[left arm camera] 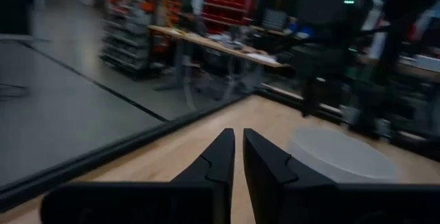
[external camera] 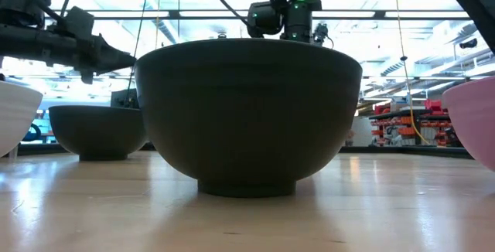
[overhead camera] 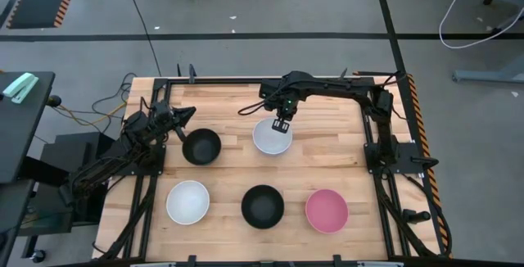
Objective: Nest bowls inside each other
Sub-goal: Stack the top black bowl on top of the white bowl
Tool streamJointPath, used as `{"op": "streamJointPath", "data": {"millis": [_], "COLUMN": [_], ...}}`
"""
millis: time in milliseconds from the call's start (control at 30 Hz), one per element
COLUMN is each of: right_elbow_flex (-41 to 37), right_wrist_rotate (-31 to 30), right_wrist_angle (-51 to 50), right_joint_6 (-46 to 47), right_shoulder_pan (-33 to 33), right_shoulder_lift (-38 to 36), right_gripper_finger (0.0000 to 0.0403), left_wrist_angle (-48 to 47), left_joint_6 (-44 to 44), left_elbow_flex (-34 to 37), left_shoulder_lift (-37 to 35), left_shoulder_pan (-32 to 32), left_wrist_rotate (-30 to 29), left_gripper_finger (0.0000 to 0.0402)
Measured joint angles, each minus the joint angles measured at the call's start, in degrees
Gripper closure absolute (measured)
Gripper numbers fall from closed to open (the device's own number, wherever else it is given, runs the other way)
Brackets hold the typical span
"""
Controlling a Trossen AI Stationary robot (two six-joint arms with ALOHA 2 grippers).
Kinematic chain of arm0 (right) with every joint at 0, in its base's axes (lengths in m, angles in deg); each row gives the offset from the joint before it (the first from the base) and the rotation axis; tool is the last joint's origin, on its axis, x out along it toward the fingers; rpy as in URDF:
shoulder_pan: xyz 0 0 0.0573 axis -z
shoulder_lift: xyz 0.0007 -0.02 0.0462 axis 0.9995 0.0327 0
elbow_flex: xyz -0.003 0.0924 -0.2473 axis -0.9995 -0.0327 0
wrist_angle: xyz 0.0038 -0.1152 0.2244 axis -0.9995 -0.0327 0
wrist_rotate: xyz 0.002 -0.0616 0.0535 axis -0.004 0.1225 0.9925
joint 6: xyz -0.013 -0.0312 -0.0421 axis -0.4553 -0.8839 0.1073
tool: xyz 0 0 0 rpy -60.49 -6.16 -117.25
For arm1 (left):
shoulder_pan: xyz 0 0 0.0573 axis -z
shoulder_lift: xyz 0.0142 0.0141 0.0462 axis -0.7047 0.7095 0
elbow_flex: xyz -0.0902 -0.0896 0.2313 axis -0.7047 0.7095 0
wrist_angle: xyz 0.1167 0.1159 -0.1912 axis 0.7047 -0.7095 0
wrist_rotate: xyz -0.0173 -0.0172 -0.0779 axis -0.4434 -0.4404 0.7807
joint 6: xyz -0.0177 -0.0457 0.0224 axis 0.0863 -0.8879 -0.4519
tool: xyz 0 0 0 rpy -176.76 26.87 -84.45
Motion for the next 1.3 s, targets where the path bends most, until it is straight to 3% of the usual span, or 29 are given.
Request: {"op": "streamJointPath", "data": {"millis": [167, 333, 633, 900, 1067, 1300], "right_elbow_flex": [0.02, 0.02, 0.02, 0.02, 0.02, 0.0], "right_wrist_rotate": [-0.81, -2.93, -10.89, -17.97, -18.88, -18.86], "right_wrist_angle": [-3.51, -3.3, -2.89, -2.73, -3.13, -7.03], "right_joint_6": [1.01, 2.3, 5.5, 8.53, 10.93, 14.39], "right_shoulder_pan": [-0.08, -0.9, -4.97, -11.02, -14.53, -19.26], "right_shoulder_lift": [-0.75, -3.48, -11.45, -18.95, -21.4, -21.54], "right_gripper_finger": [0.0382, 0.0385, 0.0386, 0.0386, 0.0384, 0.0382], "left_wrist_angle": [-6.48, -19.55, -33.94, -52.2, -59.08, -61.76], "left_joint_6": [-1.88, -3.46, -6.24, -6.67, -7.08, -7.77], "left_elbow_flex": [-5.42, -14.49, -27.2, -38.33, -41.8, -42.11], "left_shoulder_lift": [3.06, 9.46, 26.4, 43.82, 51.32, 56.96], "left_shoulder_pan": [0.0, 0.02, 0.07, 0.07, 0.07, 0.89], "left_wrist_rotate": [1.84, 1.78, 1.52, 1.57, 1.57, 1.53], "left_gripper_finger": [0.0361, 0.0365, 0.0365, 0.0365, 0.0371, 0.0363]}}
